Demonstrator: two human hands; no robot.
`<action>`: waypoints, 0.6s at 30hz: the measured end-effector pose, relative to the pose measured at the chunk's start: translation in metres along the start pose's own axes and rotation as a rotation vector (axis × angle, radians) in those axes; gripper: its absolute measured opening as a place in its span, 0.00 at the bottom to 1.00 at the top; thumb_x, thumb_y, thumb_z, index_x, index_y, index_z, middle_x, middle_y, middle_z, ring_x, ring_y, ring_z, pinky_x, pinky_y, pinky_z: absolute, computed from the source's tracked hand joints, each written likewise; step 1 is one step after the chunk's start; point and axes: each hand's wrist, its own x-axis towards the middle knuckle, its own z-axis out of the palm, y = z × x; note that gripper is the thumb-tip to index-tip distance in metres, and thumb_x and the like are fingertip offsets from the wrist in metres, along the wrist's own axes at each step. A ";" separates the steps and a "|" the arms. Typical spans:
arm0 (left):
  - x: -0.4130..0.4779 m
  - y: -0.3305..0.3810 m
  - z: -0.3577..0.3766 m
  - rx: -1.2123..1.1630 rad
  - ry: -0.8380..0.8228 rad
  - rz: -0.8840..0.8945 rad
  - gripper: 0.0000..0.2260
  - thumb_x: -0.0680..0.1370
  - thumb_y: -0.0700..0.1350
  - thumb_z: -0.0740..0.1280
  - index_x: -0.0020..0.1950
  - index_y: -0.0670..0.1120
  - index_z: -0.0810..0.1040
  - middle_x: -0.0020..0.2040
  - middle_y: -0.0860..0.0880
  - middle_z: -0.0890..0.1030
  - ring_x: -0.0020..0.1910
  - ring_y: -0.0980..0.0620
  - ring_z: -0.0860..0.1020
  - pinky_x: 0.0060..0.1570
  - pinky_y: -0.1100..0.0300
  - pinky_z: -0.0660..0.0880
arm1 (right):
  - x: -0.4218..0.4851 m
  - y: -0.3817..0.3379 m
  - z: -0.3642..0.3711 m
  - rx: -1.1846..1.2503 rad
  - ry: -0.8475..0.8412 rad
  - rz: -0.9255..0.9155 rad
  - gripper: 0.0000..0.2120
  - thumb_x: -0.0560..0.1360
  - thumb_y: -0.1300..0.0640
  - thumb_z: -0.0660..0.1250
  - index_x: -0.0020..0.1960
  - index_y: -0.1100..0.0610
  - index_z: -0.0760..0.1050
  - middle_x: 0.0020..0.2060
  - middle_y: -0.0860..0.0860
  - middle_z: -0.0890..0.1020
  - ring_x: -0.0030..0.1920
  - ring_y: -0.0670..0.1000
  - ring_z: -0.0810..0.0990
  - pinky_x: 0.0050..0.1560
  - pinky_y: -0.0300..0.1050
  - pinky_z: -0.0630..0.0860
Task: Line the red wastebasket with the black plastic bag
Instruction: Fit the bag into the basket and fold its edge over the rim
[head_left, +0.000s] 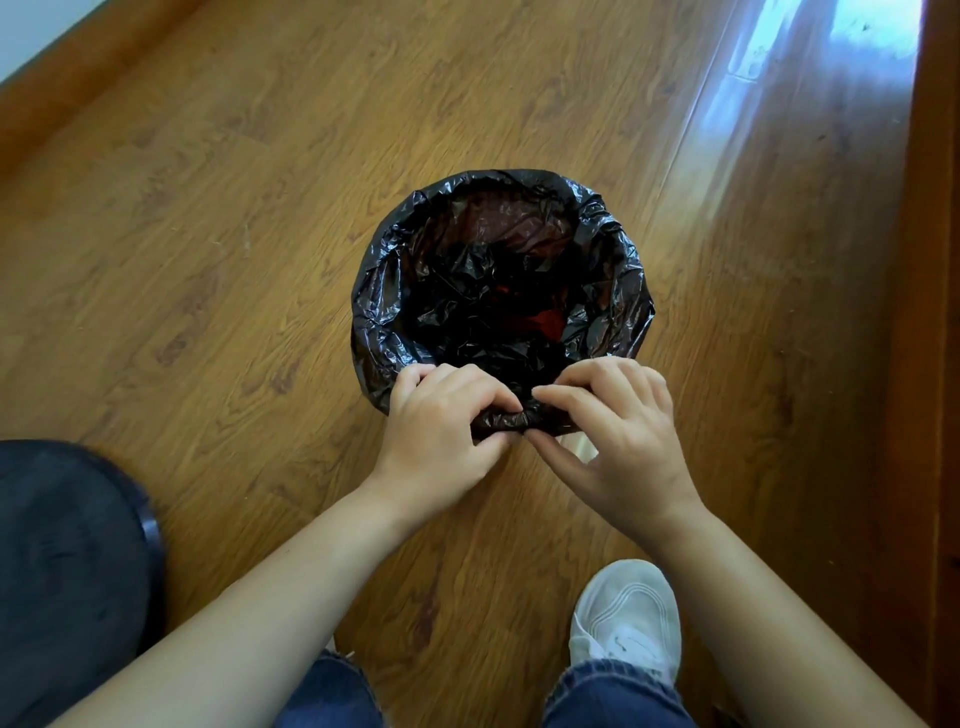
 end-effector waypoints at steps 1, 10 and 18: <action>0.000 0.001 0.001 0.005 0.007 0.002 0.06 0.67 0.45 0.70 0.42 0.50 0.79 0.40 0.57 0.80 0.42 0.56 0.75 0.53 0.59 0.59 | 0.001 0.000 0.001 -0.011 -0.023 -0.007 0.10 0.66 0.55 0.73 0.45 0.59 0.80 0.40 0.55 0.81 0.44 0.56 0.78 0.49 0.50 0.68; -0.004 0.001 0.002 0.057 0.072 0.065 0.07 0.66 0.38 0.69 0.42 0.47 0.79 0.38 0.53 0.80 0.40 0.53 0.76 0.50 0.59 0.62 | 0.007 -0.001 0.017 -0.054 0.074 -0.021 0.05 0.61 0.64 0.72 0.36 0.60 0.77 0.32 0.53 0.79 0.35 0.55 0.78 0.50 0.47 0.65; -0.009 -0.006 0.002 0.096 0.088 0.057 0.08 0.63 0.36 0.67 0.39 0.45 0.77 0.36 0.52 0.79 0.39 0.51 0.76 0.50 0.59 0.62 | -0.004 0.003 0.015 -0.052 0.090 -0.024 0.06 0.66 0.57 0.71 0.39 0.59 0.78 0.37 0.54 0.81 0.45 0.51 0.74 0.54 0.49 0.65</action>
